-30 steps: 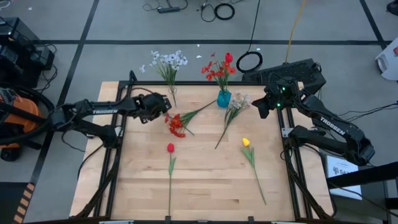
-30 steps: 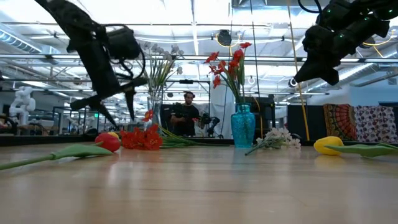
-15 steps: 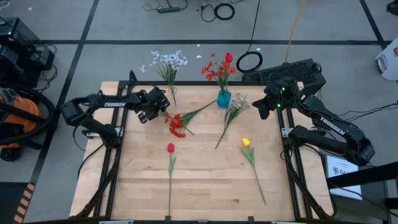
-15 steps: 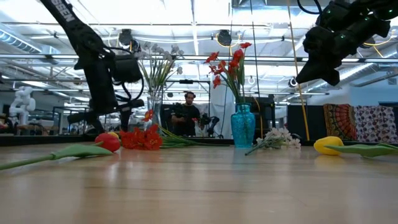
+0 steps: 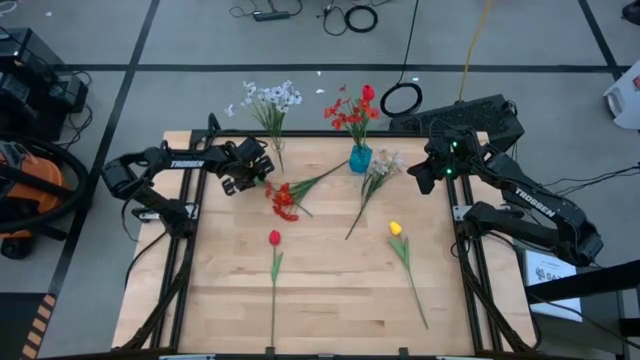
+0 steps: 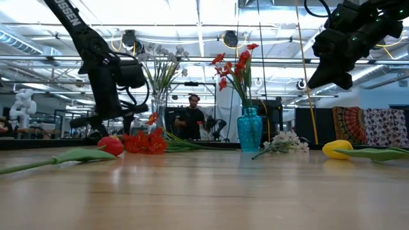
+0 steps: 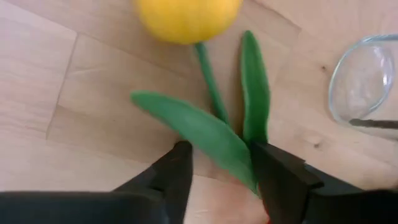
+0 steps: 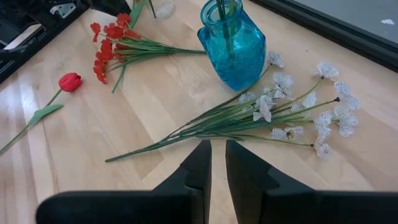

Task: Sort flowers into vase by color
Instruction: Put the top yellow flower into the transparent vase

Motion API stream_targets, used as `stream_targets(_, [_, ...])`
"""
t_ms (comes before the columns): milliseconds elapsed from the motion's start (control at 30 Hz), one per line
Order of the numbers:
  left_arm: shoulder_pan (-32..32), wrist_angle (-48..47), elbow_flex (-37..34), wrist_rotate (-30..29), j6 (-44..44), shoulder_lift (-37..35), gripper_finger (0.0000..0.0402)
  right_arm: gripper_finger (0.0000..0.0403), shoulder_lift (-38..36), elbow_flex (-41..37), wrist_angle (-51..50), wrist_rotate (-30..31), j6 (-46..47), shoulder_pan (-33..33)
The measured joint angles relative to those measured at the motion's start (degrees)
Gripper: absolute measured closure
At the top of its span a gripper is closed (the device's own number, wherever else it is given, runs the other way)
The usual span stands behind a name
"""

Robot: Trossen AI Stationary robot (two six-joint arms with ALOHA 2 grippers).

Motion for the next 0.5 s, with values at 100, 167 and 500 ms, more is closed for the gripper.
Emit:
stream_targets(100, [0.0, -1.3, -0.1, 0.1, 2.0, 0.0, 0.0283, 0.0363, 0.0, 0.0, 0.0, 0.0, 0.0, 0.0])
stream_targets(167, [0.0, -2.2, -0.1, 0.2, 4.1, 0.0, 0.0319, 0.0363, 0.0, 0.0, 0.0, 0.0, 0.0, 0.0])
stream_targets(500, [-0.1, -8.5, -0.8, 1.3, 15.5, -5.8, 0.0391, 0.0363, 0.0, 0.0, 0.0, 0.0, 0.0, 0.0])
